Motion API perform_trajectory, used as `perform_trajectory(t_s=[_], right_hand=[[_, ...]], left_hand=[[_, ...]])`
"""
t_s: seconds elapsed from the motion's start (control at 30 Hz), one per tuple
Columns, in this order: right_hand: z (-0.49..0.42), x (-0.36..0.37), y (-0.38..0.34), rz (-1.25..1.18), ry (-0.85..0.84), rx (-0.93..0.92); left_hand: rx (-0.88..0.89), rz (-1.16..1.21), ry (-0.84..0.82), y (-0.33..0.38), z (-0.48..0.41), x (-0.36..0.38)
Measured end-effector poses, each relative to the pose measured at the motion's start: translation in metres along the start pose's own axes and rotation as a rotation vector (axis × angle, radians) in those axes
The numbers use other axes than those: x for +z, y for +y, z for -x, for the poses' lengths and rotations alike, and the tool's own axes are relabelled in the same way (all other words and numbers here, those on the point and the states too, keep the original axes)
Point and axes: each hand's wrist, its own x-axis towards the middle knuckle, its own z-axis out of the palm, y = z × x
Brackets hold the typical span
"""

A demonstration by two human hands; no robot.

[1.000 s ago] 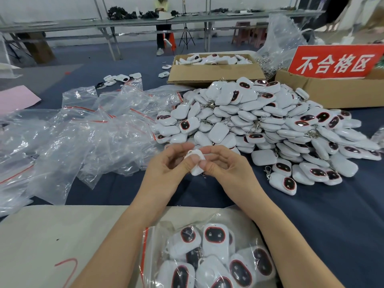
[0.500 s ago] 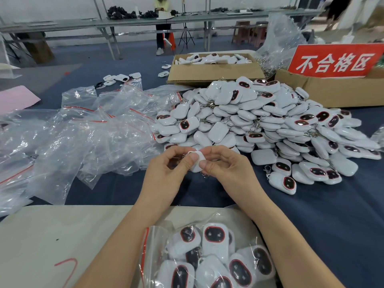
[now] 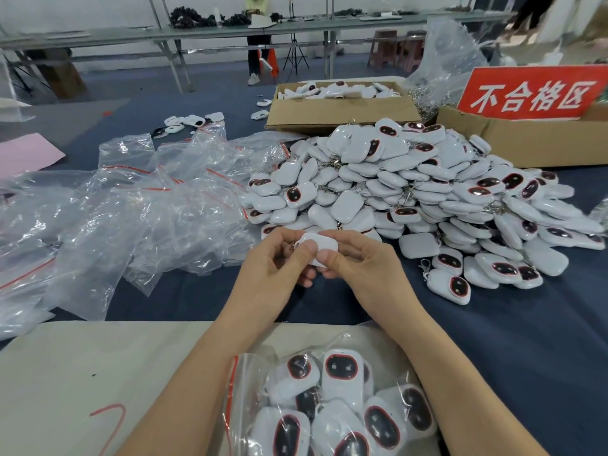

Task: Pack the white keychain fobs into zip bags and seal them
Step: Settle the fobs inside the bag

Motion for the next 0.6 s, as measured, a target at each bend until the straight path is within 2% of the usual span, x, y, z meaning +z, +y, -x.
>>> perform_trajectory(t_s=[0.23, 0.43, 0.6], right_hand=[[0.0003, -0.0028, 0.0009, 0.019, 0.046, -0.022], [0.0024, -0.0013, -0.002, -0.112, -0.027, -0.05], [0.0025, -0.0008, -0.0016, -0.041, -0.05, -0.081]], left_hand=[[0.019, -0.034, 0.005, -0.0019, -0.001, 0.0014], [-0.033, 0.083, 0.002, 0.0029, 0.0011, -0.0017], [0.001, 0.052, 0.017, 0.003, 0.0014, -0.0029]])
